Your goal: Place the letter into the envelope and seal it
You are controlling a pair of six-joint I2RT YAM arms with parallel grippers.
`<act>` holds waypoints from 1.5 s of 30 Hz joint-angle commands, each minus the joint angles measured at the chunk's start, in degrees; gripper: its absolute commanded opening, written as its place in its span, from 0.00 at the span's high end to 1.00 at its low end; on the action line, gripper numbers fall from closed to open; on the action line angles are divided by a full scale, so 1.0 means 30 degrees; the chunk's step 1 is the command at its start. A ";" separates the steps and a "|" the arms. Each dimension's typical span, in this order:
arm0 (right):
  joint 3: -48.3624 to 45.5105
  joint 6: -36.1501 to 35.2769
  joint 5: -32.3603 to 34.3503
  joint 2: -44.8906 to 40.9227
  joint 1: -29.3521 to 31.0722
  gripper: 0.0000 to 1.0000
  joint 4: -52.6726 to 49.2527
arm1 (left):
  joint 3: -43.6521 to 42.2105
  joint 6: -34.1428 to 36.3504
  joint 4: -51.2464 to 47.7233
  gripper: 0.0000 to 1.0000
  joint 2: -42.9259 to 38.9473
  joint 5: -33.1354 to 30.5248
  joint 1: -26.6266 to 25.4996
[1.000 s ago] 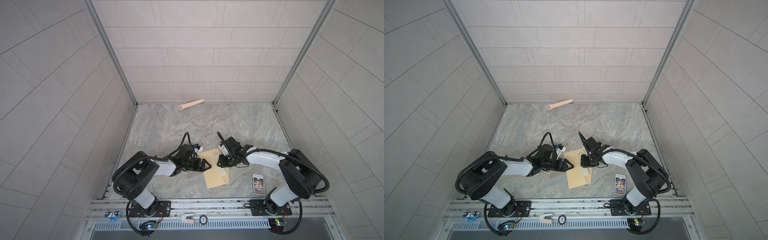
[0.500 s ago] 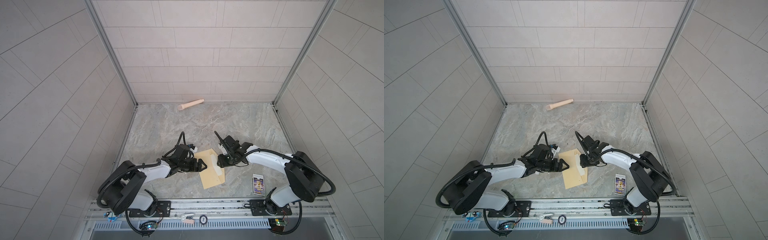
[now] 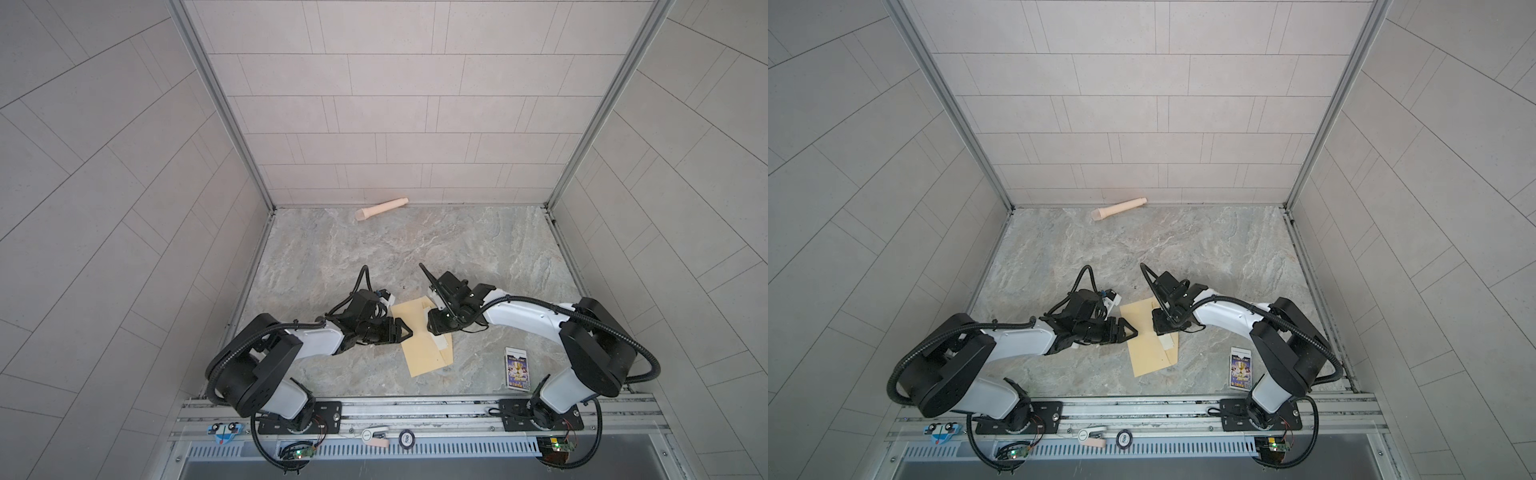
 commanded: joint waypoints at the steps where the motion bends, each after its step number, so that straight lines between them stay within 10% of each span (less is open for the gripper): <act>1: 0.0276 0.0262 0.0497 0.0664 0.0135 0.55 -0.0287 | -0.0541 -0.0163 -0.1250 0.34 0.0697 -0.0319 0.0017; 31: 0.1675 -0.0893 0.3327 -0.0471 -0.0047 0.38 -0.3194 | -0.0919 -0.0112 0.0002 0.35 0.1853 0.0235 0.0010; 45: 0.1341 0.0097 0.1037 0.1556 0.0576 0.36 -0.1062 | -0.0934 -0.0164 0.0569 0.37 0.2292 0.0534 0.0014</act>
